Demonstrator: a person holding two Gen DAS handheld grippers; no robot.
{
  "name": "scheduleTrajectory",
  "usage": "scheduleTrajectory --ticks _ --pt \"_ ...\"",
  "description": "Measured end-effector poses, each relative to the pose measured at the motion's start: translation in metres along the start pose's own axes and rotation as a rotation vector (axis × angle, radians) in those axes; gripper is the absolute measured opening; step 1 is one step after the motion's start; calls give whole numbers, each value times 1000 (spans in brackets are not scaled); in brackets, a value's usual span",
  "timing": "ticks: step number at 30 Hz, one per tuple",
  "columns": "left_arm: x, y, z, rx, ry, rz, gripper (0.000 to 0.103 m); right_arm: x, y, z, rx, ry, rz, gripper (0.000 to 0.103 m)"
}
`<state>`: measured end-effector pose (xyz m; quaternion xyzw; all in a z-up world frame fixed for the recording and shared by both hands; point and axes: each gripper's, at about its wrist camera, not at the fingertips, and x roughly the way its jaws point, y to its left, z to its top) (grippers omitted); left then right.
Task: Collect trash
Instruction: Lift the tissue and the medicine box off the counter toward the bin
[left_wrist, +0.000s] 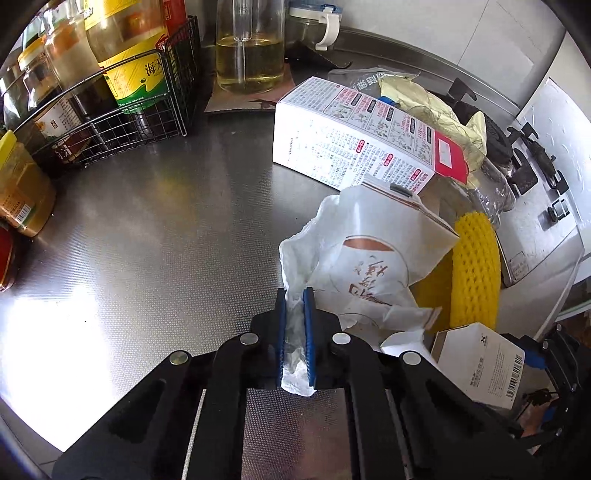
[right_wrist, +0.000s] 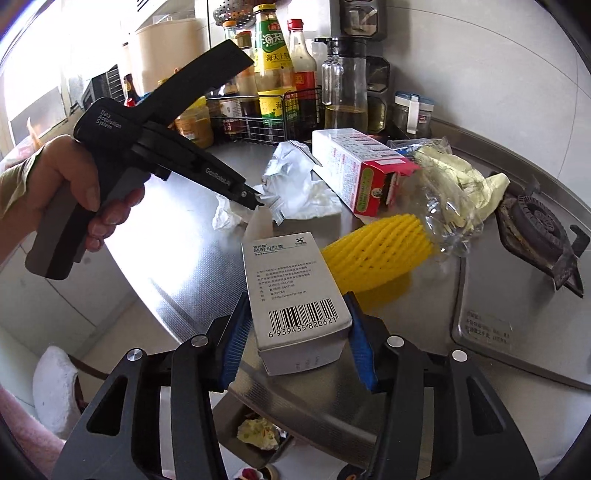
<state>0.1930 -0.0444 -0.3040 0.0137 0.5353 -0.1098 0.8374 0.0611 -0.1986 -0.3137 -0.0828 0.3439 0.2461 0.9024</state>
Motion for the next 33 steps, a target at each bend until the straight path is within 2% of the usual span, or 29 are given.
scheduleTrajectory --ticks 6,17,24,33 --pt "-14 -4 -8 8 -32 5 3 -15 -12 -10 83 -17 -29 51" --pt "-97 -9 -23 10 -219 76 3 -49 13 -1 73 -86 -42 51" --pt "-140 -9 -52 14 -253 122 3 -75 37 -5 61 -120 -40 51" --pt "-162 -20 -117 -7 -230 142 3 -104 64 -29 80 -126 -50 51"
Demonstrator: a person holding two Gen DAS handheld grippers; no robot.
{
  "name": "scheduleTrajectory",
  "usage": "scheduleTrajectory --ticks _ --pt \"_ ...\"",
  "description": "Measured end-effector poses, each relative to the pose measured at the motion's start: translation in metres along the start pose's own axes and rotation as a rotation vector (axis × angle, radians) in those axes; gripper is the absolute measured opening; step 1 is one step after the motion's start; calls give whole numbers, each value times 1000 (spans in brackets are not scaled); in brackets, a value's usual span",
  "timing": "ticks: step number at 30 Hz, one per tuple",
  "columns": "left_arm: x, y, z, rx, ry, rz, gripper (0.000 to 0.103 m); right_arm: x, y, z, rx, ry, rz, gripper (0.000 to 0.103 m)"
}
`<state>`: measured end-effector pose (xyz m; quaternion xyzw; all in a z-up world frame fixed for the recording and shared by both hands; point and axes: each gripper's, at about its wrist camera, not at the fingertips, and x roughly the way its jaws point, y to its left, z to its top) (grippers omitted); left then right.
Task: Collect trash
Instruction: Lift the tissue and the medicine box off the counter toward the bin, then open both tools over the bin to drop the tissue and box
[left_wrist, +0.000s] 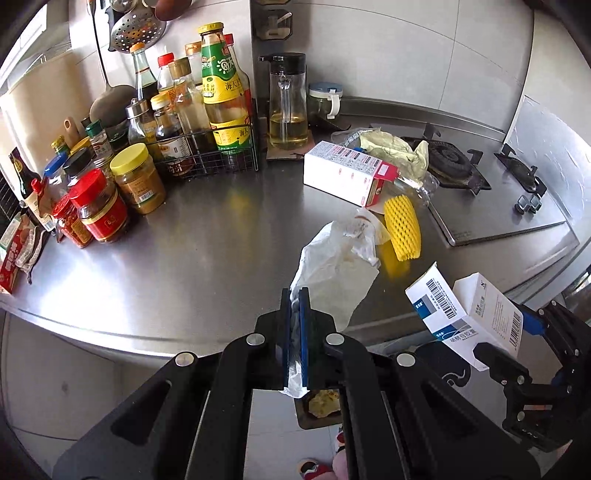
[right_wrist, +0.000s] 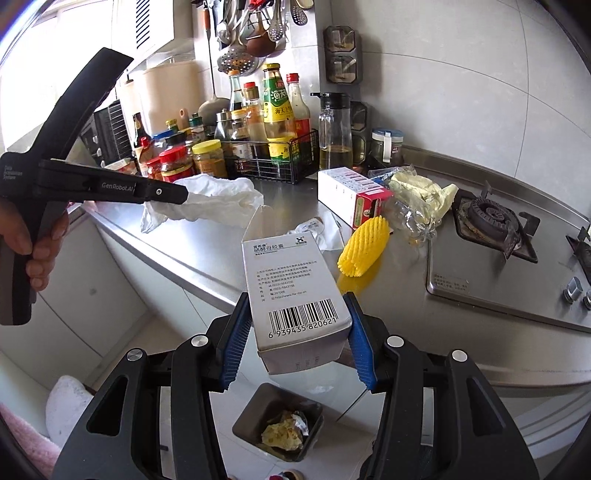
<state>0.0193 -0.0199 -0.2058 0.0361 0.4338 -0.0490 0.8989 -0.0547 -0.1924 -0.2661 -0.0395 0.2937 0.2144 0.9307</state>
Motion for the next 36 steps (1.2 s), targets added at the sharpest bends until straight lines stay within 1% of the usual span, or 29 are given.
scheduleTrajectory --ticks 8,14,18,22,28,32,36 --pt "-13 -13 -58 4 40 -3 3 -16 13 -39 42 41 -15 51" --pt "-2 -18 -92 3 86 0 3 -11 19 -68 74 99 -18 51" --pt "11 -18 -110 -1 122 2 3 -1 20 -87 93 143 -21 51" --pt "34 -18 -132 -10 176 1 3 15 17 -107 125 188 -25 51" --pt "79 -17 -168 -23 259 12 3 54 12 -137 192 263 -31 51" --pt "112 -14 -192 -50 299 5 3 85 8 -158 254 312 -37 51" --pt "148 -13 -214 -71 337 -4 3 124 1 -184 311 385 -36 51"
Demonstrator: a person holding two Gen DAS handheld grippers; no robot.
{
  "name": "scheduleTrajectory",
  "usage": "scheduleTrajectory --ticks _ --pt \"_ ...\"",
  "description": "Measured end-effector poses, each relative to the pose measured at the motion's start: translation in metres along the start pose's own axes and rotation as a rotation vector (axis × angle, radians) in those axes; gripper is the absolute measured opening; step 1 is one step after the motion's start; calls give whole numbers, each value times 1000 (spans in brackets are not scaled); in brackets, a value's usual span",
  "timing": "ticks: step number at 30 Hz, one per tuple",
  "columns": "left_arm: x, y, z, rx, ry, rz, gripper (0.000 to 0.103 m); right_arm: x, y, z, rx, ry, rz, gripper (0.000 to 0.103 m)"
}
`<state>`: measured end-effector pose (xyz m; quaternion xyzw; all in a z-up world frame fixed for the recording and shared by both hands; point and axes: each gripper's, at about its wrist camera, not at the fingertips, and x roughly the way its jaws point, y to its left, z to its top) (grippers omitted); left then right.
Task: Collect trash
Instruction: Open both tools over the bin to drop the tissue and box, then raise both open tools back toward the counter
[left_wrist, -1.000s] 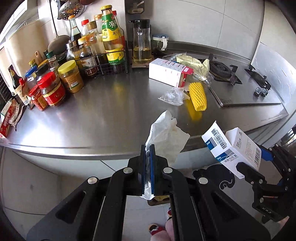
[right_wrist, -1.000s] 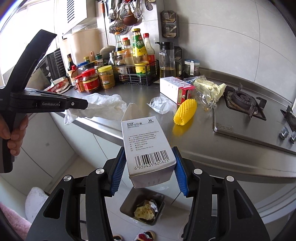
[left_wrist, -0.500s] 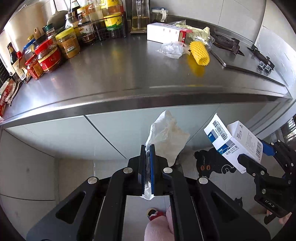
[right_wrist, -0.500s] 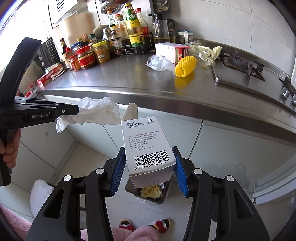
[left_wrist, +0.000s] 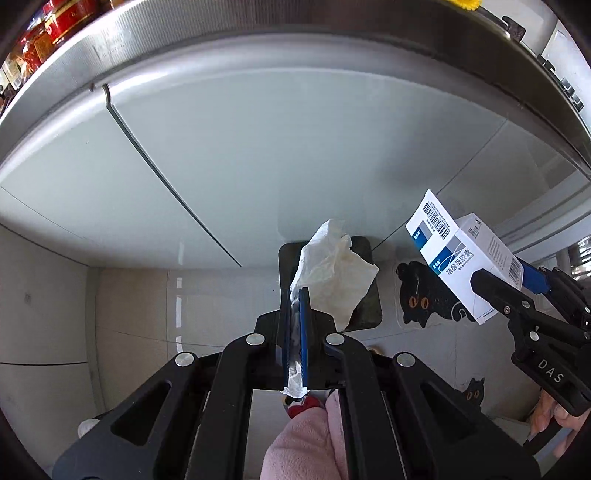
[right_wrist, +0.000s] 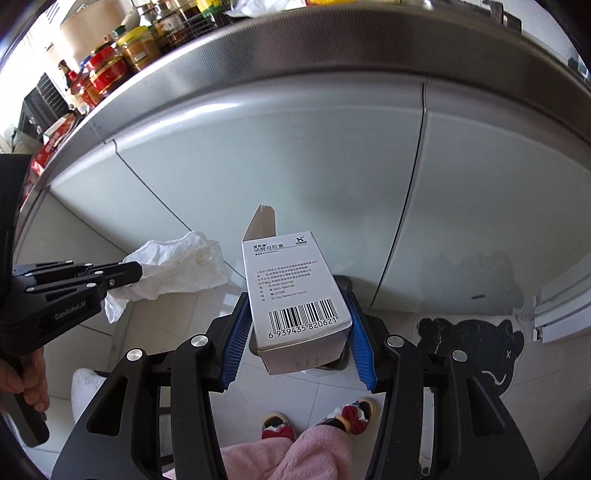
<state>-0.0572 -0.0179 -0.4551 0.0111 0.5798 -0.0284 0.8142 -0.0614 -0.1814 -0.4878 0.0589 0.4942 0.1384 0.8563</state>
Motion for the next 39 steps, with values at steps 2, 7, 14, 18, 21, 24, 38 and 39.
scheduleTrajectory --ticks 2,7,14,18,21,24,38,39 --pt "21 1 -4 -8 23 -5 3 22 -5 -4 24 37 -2 51" --pt "73 5 -15 -21 82 -23 3 74 -18 -14 59 119 -22 51" --pt "131 5 -25 -29 151 -70 3 128 -27 -15 111 175 -36 51" --pt "154 -1 -26 -30 180 -96 3 152 -30 -12 154 203 -36 51" --pt "167 -6 -27 -31 199 -99 3 167 -28 -9 171 227 -30 51" --pt "175 -8 -26 -33 208 -100 3 180 -28 -8 185 242 -16 51" --pt "152 -2 -12 -30 149 -32 37 168 -24 7 173 227 -26 70" --pt "146 -1 -10 -28 140 -24 37 162 -22 10 168 219 -28 70"
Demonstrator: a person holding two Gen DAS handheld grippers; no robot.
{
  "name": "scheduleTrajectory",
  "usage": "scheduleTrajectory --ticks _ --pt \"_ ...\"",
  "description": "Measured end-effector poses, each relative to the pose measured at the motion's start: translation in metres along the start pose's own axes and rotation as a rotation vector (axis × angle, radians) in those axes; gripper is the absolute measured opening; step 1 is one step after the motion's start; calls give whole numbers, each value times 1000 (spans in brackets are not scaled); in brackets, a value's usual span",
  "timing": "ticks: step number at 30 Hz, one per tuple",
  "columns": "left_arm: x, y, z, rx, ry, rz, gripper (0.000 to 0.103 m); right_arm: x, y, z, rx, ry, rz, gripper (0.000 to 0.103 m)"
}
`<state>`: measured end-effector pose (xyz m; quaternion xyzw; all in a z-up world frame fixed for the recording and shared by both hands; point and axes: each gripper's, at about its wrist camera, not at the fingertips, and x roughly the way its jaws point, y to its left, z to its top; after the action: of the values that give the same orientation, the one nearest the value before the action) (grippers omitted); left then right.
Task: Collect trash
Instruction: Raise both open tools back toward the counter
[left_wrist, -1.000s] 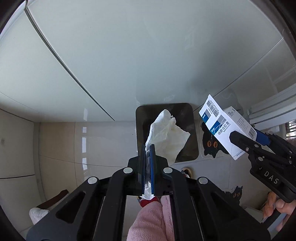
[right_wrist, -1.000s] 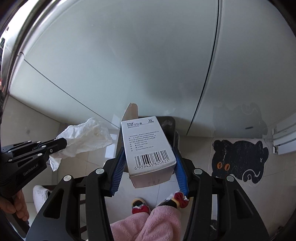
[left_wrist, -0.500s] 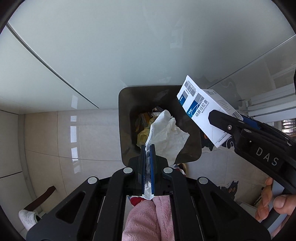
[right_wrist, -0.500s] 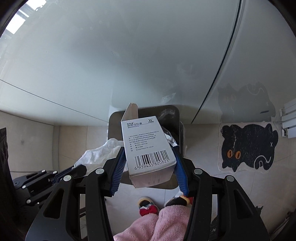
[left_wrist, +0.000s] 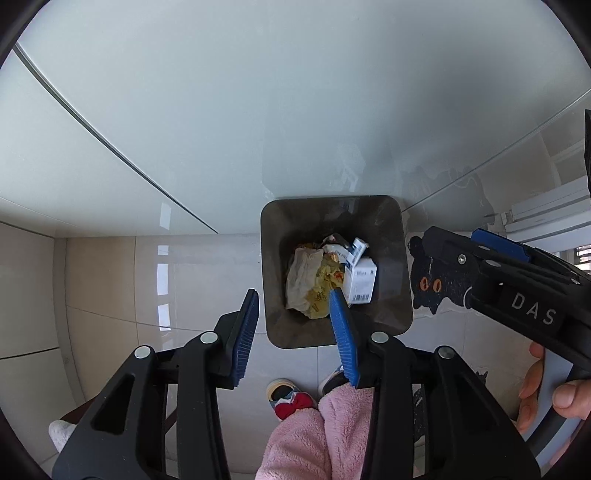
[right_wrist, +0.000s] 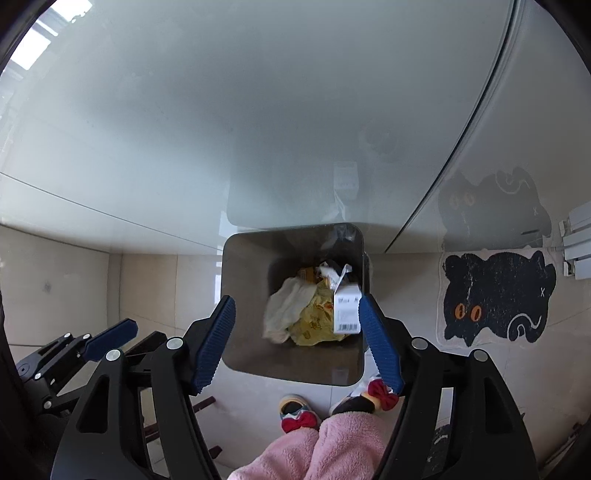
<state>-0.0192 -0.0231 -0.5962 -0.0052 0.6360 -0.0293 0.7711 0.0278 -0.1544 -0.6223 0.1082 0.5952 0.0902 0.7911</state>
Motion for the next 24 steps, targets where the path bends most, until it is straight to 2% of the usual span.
scheduleTrajectory --ticks 8,12,18,24 --pt "-84 4 10 0 -107 40 37 -90 18 3 -50 -110 -12 70" --pt "-132 2 14 16 -174 63 43 -146 27 5 -70 -174 -33 74" --pt "-204 -6 20 46 -284 82 74 -222 32 6 -79 -273 -68 87" --pt "-263 -14 33 50 -372 68 88 -279 29 12 -74 -344 -88 95"
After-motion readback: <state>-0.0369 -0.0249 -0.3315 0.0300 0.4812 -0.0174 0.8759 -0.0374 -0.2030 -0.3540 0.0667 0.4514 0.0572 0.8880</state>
